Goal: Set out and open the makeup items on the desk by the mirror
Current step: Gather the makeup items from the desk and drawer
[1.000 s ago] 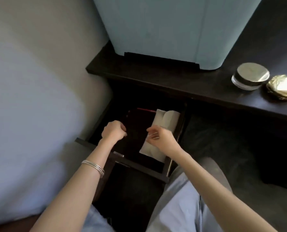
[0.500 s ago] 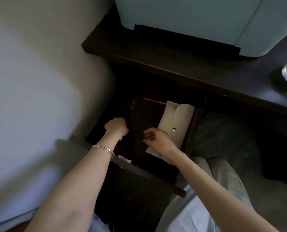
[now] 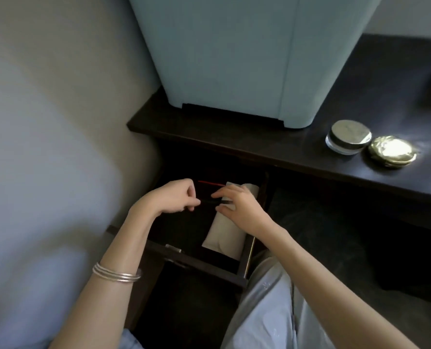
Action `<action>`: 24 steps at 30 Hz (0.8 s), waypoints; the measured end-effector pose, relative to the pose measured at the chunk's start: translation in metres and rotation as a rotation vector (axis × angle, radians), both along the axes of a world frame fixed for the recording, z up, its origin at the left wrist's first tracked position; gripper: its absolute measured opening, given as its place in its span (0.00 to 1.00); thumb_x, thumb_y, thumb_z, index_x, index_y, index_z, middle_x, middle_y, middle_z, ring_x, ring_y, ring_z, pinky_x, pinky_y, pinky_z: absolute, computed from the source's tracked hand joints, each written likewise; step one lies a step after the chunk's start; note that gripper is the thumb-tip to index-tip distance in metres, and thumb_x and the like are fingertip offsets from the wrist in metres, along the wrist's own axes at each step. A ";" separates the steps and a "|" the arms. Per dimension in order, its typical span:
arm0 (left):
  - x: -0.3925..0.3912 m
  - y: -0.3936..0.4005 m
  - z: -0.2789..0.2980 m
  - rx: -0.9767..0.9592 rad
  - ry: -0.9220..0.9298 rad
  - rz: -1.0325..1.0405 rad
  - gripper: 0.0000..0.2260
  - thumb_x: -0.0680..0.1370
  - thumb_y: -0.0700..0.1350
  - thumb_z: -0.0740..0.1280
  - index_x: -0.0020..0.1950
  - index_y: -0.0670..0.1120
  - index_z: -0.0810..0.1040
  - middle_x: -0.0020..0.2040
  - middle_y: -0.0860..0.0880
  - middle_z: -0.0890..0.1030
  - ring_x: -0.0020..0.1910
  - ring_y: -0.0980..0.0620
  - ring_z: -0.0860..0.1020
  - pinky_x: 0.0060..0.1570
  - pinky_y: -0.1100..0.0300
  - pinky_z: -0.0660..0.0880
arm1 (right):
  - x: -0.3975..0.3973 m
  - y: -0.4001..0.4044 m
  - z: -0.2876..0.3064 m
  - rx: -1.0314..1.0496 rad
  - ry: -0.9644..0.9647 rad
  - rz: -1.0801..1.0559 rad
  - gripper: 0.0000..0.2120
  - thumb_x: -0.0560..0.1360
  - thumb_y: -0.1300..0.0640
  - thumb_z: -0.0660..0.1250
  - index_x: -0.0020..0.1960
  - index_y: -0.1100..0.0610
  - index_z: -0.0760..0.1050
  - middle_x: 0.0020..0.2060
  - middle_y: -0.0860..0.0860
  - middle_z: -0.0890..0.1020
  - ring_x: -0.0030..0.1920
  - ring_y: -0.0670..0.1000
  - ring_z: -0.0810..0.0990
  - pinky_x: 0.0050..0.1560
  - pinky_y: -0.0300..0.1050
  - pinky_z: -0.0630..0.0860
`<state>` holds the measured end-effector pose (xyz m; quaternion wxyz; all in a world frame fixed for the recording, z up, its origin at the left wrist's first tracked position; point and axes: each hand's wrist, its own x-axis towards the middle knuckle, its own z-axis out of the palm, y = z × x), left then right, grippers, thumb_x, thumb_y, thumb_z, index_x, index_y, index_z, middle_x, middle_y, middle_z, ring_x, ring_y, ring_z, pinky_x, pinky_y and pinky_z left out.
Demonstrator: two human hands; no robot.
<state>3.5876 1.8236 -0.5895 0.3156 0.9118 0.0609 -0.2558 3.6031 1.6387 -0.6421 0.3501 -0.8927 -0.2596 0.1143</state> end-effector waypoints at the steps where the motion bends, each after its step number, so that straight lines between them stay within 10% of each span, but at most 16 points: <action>1: -0.004 -0.006 0.015 -0.047 -0.009 -0.025 0.06 0.79 0.43 0.64 0.43 0.48 0.70 0.37 0.50 0.79 0.30 0.57 0.70 0.31 0.64 0.67 | -0.004 -0.008 0.010 0.026 0.017 -0.011 0.13 0.76 0.57 0.66 0.61 0.52 0.76 0.58 0.49 0.78 0.60 0.49 0.75 0.61 0.46 0.73; 9: -0.006 -0.076 0.074 -0.215 -0.182 -0.213 0.02 0.78 0.43 0.65 0.46 0.46 0.75 0.35 0.51 0.82 0.27 0.59 0.70 0.32 0.65 0.68 | -0.027 -0.109 0.076 0.094 0.059 -0.106 0.08 0.75 0.52 0.68 0.53 0.48 0.77 0.48 0.44 0.81 0.50 0.43 0.78 0.56 0.43 0.77; 19: 0.047 -0.211 0.074 -0.406 -0.408 -0.311 0.01 0.77 0.41 0.67 0.48 0.44 0.77 0.39 0.50 0.84 0.30 0.62 0.75 0.37 0.67 0.73 | -0.011 -0.212 0.087 0.028 -0.430 -0.640 0.09 0.72 0.58 0.70 0.51 0.56 0.74 0.46 0.45 0.73 0.49 0.49 0.73 0.43 0.41 0.71; 24: 0.075 -0.247 0.043 -0.357 -0.446 -0.245 0.07 0.74 0.43 0.71 0.51 0.48 0.80 0.44 0.49 0.85 0.41 0.56 0.82 0.49 0.64 0.77 | 0.015 -0.236 0.075 -0.178 -0.218 -0.702 0.13 0.75 0.52 0.67 0.59 0.51 0.76 0.55 0.49 0.74 0.53 0.51 0.76 0.45 0.43 0.71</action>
